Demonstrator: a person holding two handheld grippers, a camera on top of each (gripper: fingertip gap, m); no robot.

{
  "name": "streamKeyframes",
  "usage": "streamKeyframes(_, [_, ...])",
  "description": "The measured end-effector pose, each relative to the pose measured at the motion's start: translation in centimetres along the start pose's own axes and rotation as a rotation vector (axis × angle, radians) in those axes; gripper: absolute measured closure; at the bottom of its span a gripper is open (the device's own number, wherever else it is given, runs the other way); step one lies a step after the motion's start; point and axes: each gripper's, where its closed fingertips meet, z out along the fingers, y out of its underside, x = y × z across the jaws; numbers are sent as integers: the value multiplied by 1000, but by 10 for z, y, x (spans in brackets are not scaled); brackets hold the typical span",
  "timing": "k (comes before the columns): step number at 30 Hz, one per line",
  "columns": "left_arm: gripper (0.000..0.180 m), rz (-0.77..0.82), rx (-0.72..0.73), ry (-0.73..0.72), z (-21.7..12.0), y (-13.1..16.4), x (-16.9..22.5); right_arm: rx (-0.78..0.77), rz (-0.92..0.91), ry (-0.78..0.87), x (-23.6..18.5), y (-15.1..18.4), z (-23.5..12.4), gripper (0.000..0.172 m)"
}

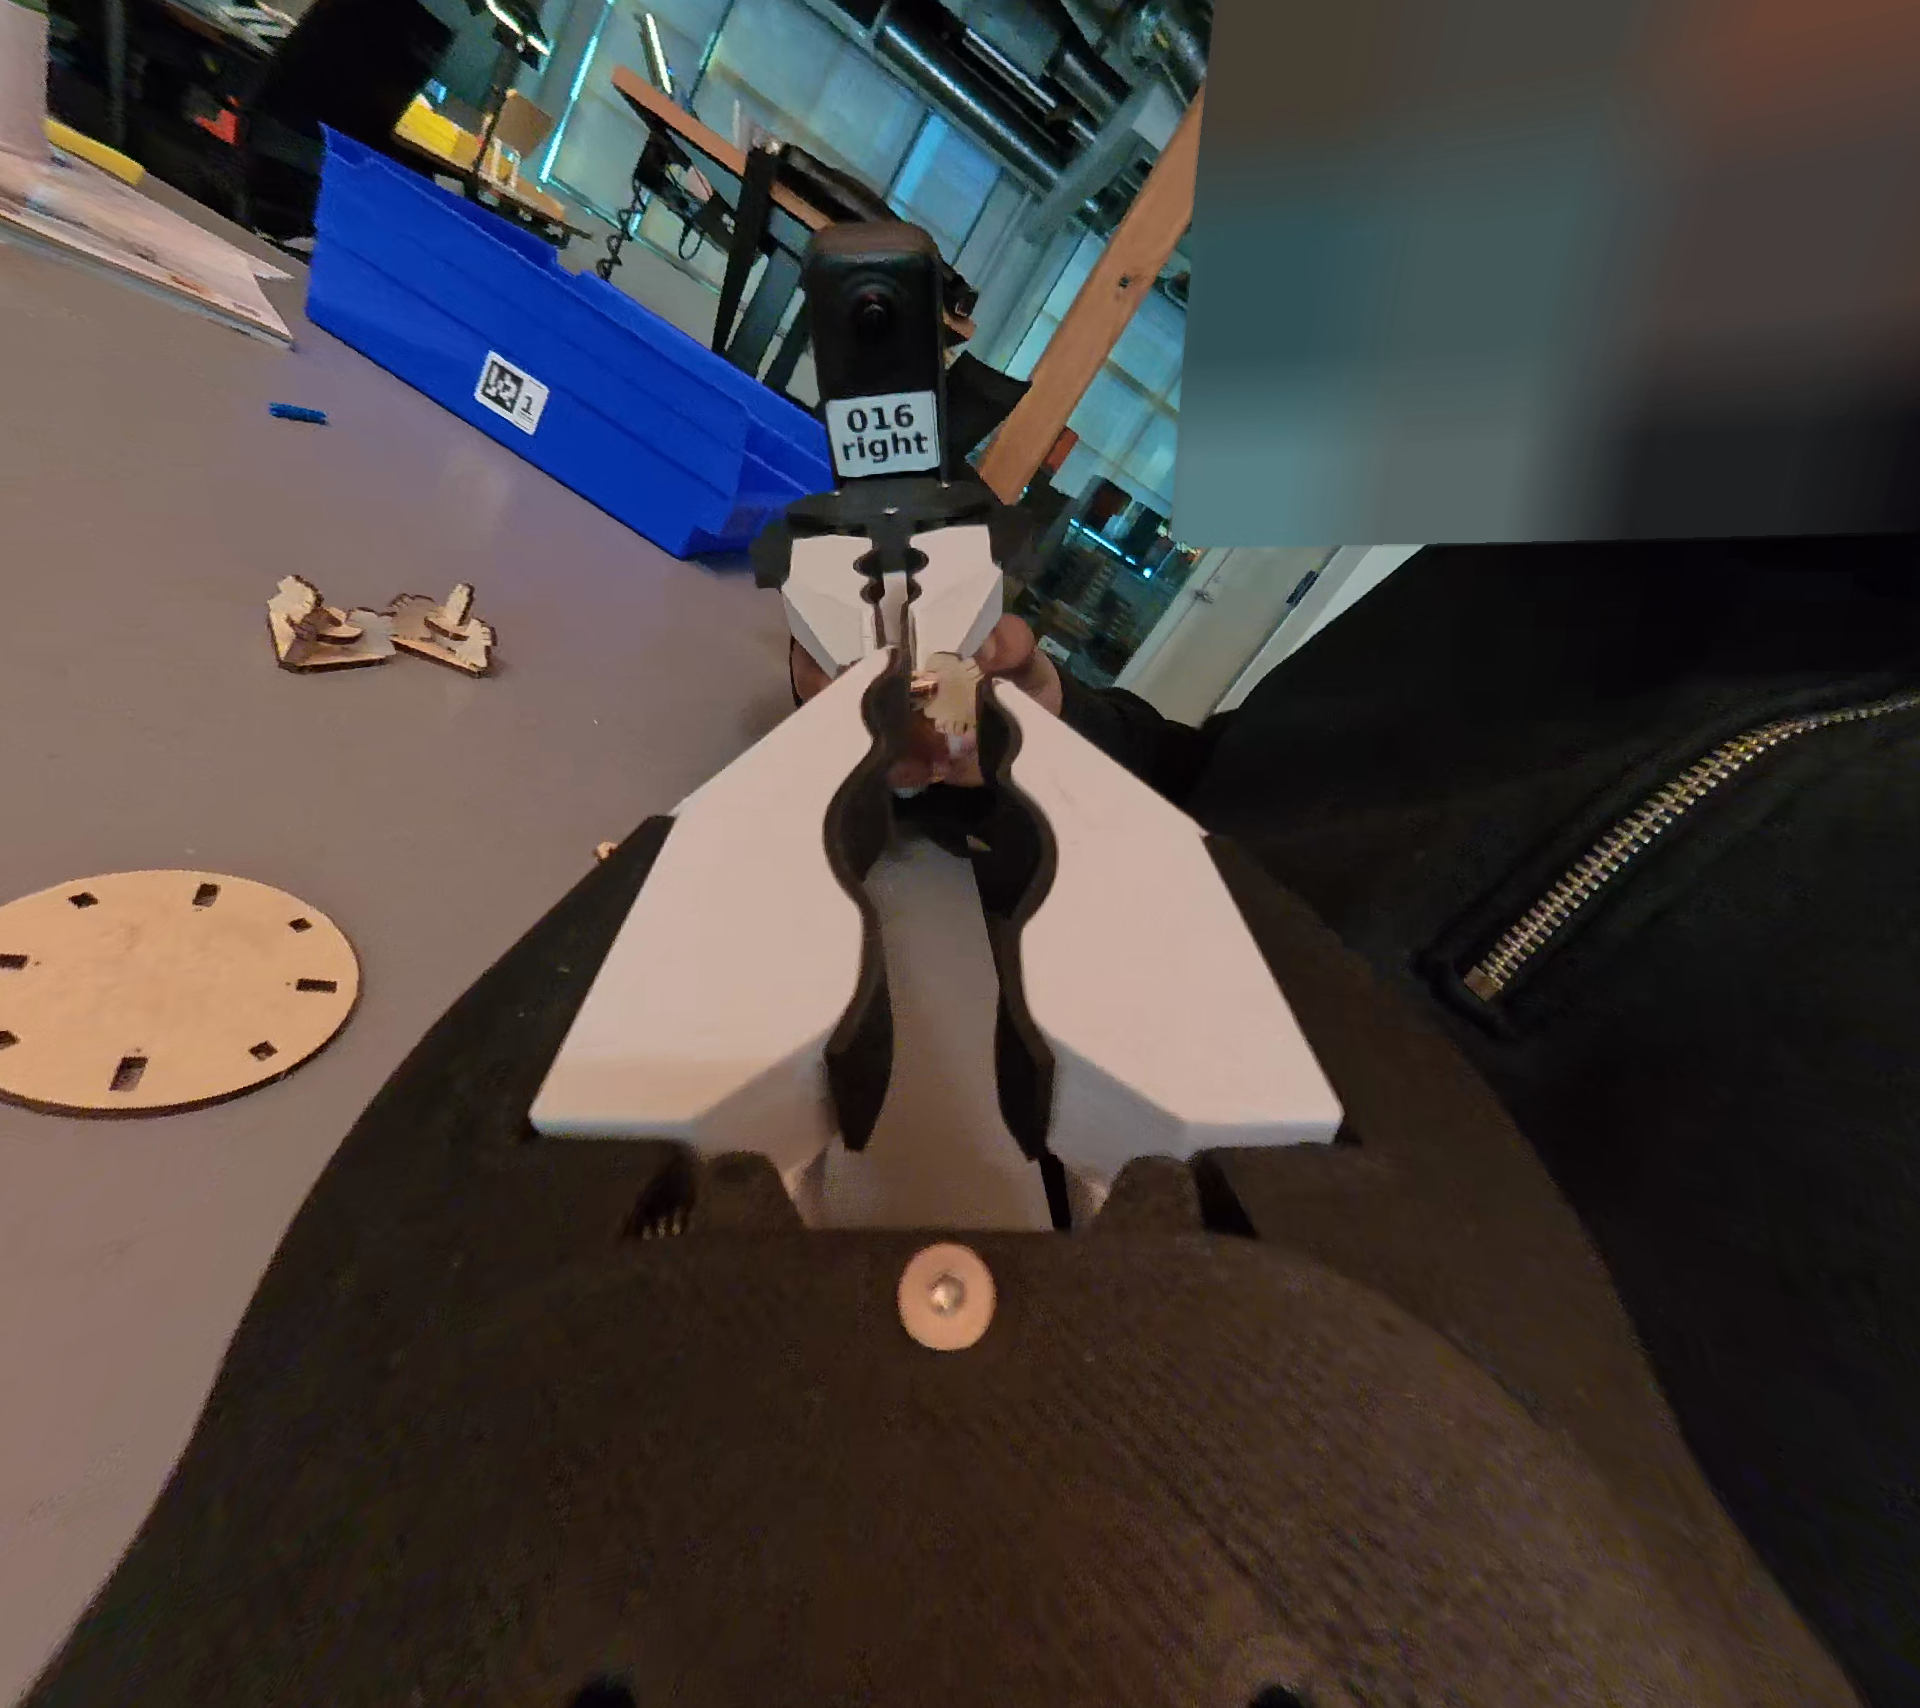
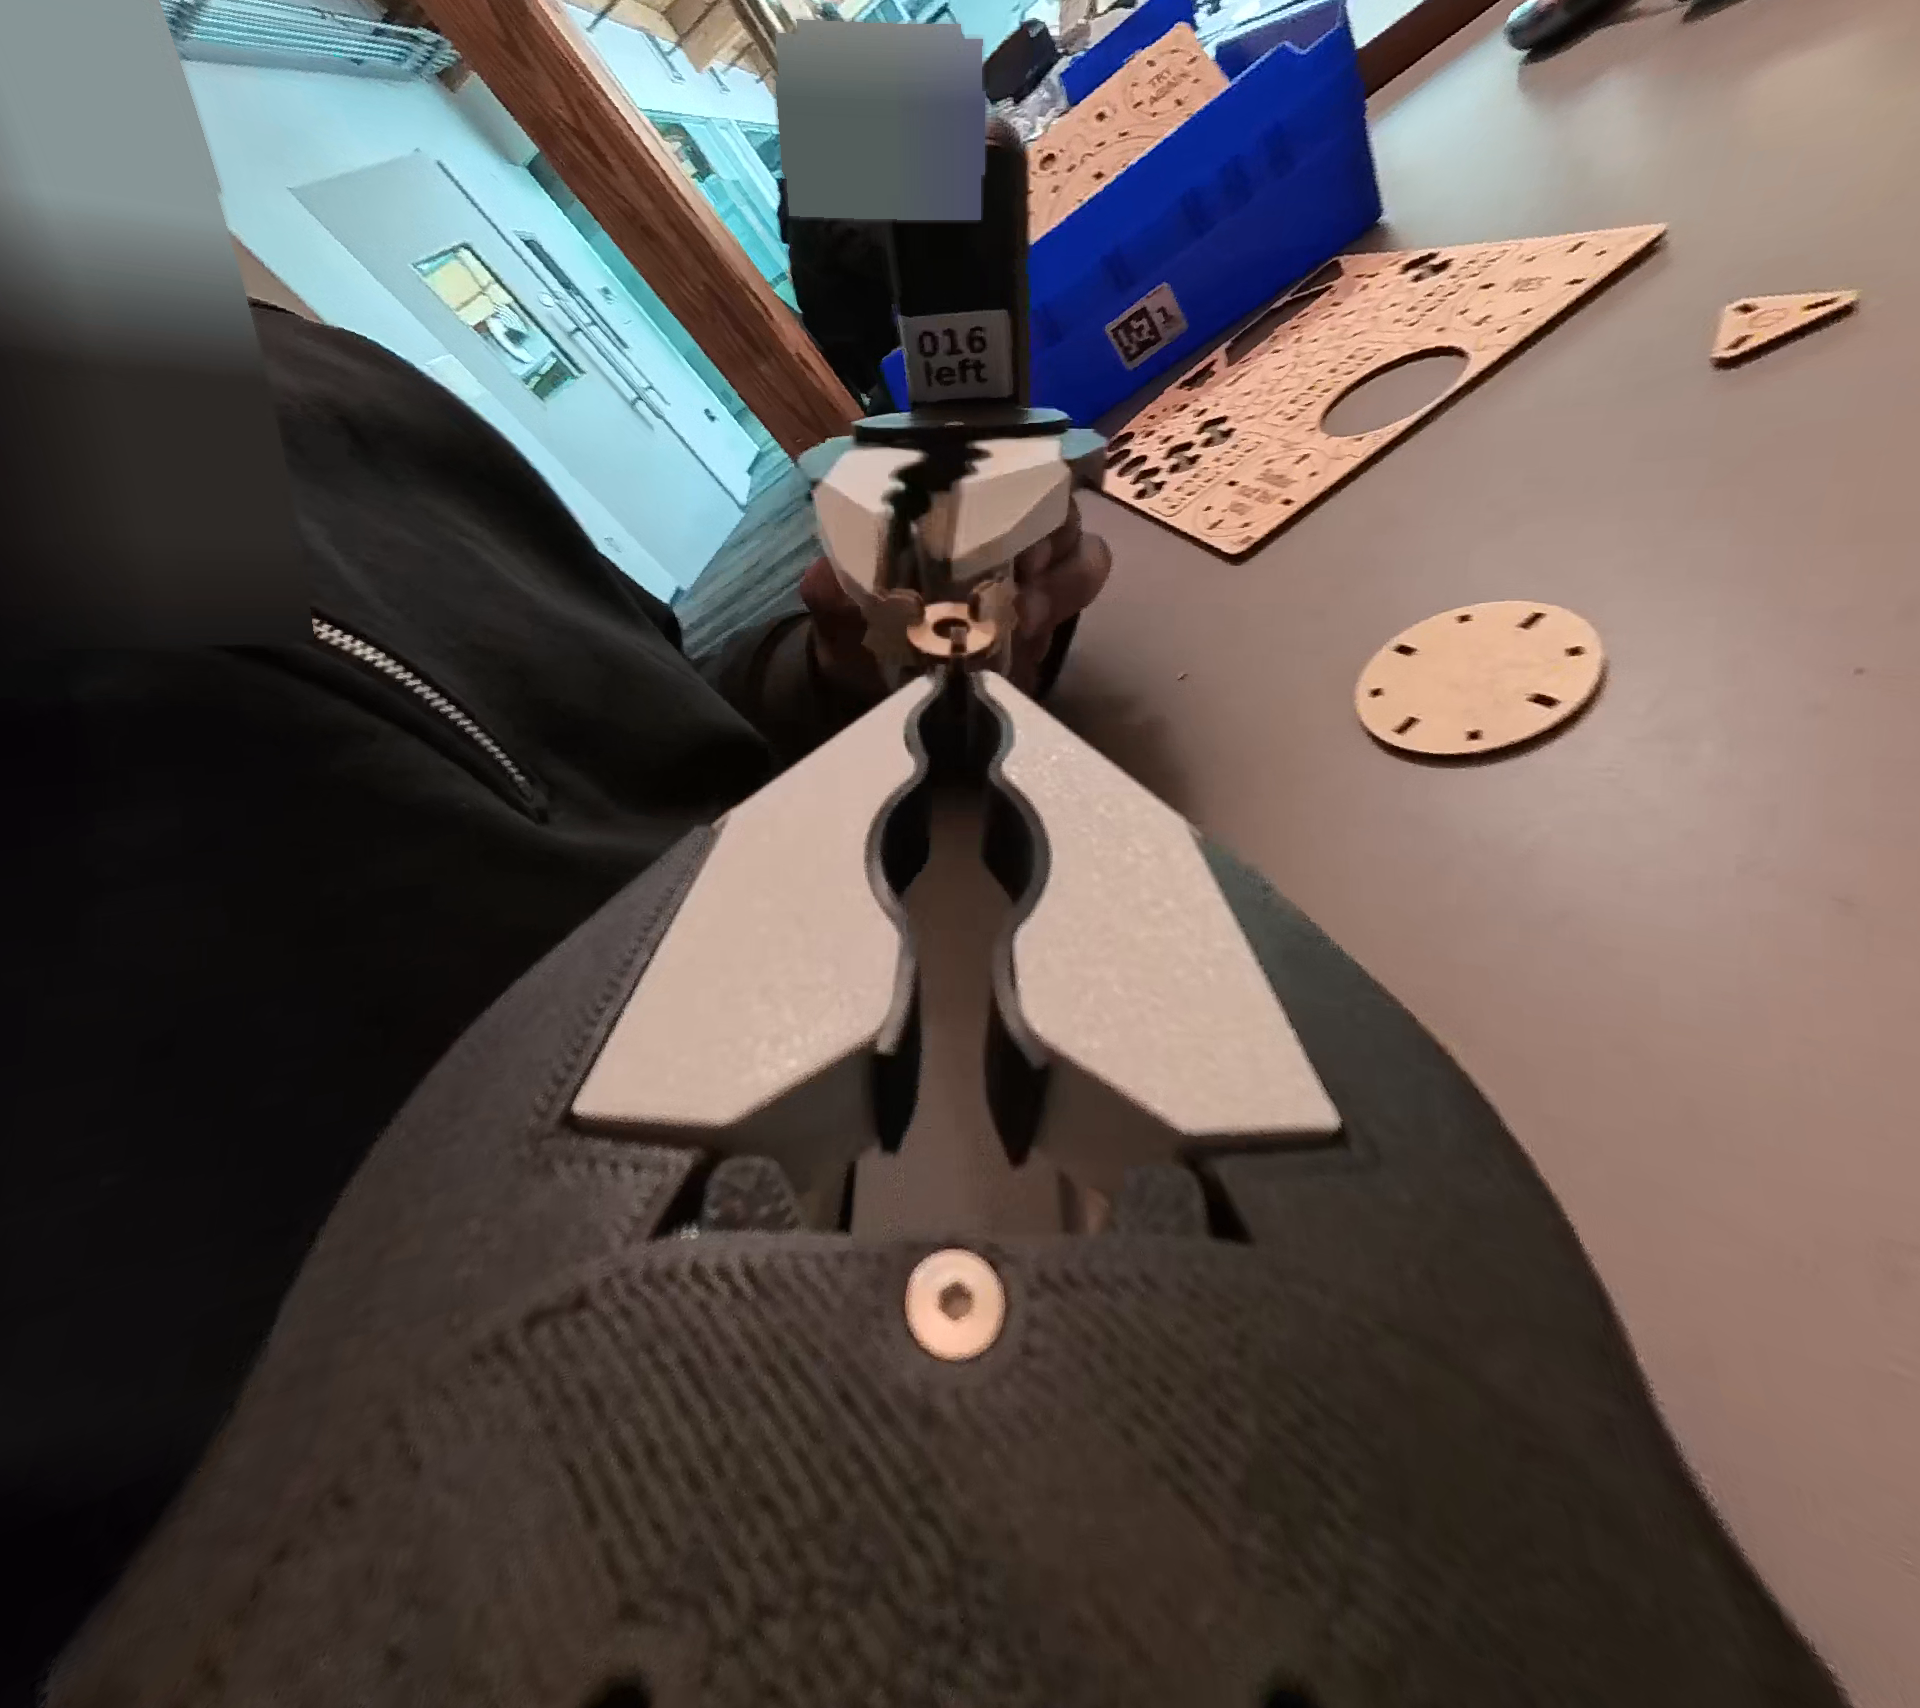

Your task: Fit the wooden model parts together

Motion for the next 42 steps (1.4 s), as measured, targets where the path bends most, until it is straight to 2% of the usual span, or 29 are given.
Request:
streamKeyframes(4, [169, -9, 23, -18, -3, -4, -4, 6, -11, 49, 5, 1, -8, 172])
streamKeyframes(8, [168, -8, 21, -29, -2, -3, -5, -19, -66, 242, 30, 8, -30, 172])
streamKeyframes(12, [165, -27, 26, -42, -2, -4, -9, -101, -128, 463, 55, 24, -57, 172])
streamKeyframes(17, [164, -23, 17, -65, 2, -2, -12, -229, -228, 589, 63, 42, -62, 171])
streamKeyframes(21, [164, -16, -31, -101, 14, 6, -15, -298, -283, 626, 65, 50, -58, 171])
streamKeyframes(25, [155, -141, -195, -281, 20, 33, -45, -320, -303, 642, 67, 53, -57, 171])
streamKeyframes(27, [154, -147, -245, -348, 21, 40, -55, -302, -298, 634, 65, 51, -55, 171])
streamKeyframes(31, [135, -125, -312, -443, 26, 47, -70, -228, -231, 605, 60, 44, -52, 171])
streamKeyframes(34, [128, -137, -390, -437, 31, 59, -70, -204, -181, 633, 62, 43, -53, 172])
streamKeyframes(39, [123, -165, -425, -427, 34, 66, -70, -233, -157, 704, 64, 53, -54, 171])
streamKeyframes(42, [126, -202, -478, -388, 38, 74, -68, -221, -163, 737, 63, 53, -53, 171])
